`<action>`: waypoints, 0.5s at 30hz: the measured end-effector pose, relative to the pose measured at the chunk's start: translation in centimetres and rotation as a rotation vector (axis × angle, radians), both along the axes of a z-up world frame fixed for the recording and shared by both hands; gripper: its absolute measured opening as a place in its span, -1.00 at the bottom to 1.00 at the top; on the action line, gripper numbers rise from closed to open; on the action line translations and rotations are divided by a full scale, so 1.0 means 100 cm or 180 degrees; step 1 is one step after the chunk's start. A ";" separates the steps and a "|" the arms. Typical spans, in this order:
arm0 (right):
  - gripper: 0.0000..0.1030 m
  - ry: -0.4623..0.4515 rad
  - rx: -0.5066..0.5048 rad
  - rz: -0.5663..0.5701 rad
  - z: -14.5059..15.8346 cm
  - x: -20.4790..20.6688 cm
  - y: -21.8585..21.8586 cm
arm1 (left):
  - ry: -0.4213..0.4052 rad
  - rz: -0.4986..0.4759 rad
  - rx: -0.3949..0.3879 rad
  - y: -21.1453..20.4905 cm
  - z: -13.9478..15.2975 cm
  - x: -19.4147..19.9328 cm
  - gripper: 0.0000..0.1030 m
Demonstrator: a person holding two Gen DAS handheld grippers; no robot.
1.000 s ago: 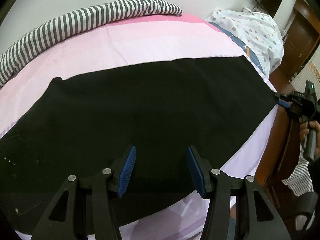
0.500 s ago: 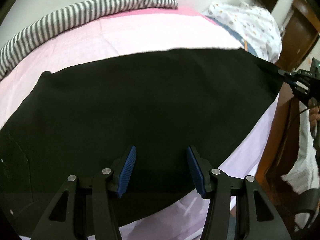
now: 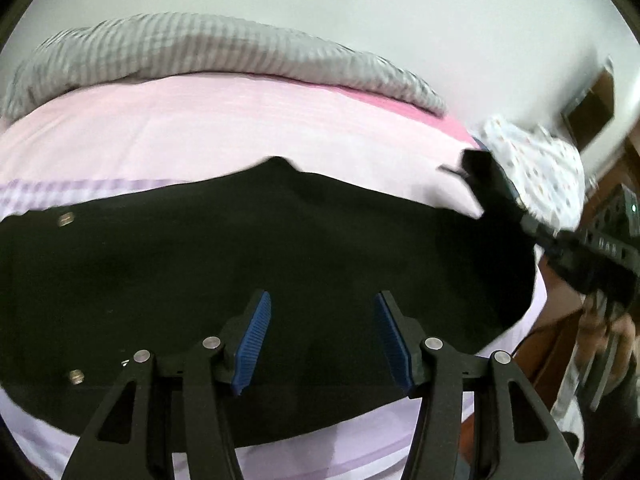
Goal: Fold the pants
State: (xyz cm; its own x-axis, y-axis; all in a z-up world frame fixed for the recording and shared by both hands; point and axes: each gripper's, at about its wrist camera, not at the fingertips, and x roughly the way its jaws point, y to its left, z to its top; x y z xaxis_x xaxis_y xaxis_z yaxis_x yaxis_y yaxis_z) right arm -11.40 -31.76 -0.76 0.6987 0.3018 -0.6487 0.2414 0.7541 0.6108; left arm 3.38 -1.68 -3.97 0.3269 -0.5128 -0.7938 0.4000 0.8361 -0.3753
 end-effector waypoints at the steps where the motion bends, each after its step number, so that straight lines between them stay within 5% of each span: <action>1: -0.83 0.0024 0.0006 0.0100 -0.003 0.006 0.013 | 0.0015 0.0047 -0.0017 0.007 -0.001 0.001 0.08; 8: -0.83 0.0399 -0.0178 0.0948 -0.047 0.038 0.121 | 0.0140 0.0204 -0.0122 0.038 -0.013 0.005 0.08; 15: -0.78 0.0745 -0.0377 0.1209 -0.081 0.033 0.143 | 0.0328 0.0061 -0.0244 0.028 -0.023 0.008 0.08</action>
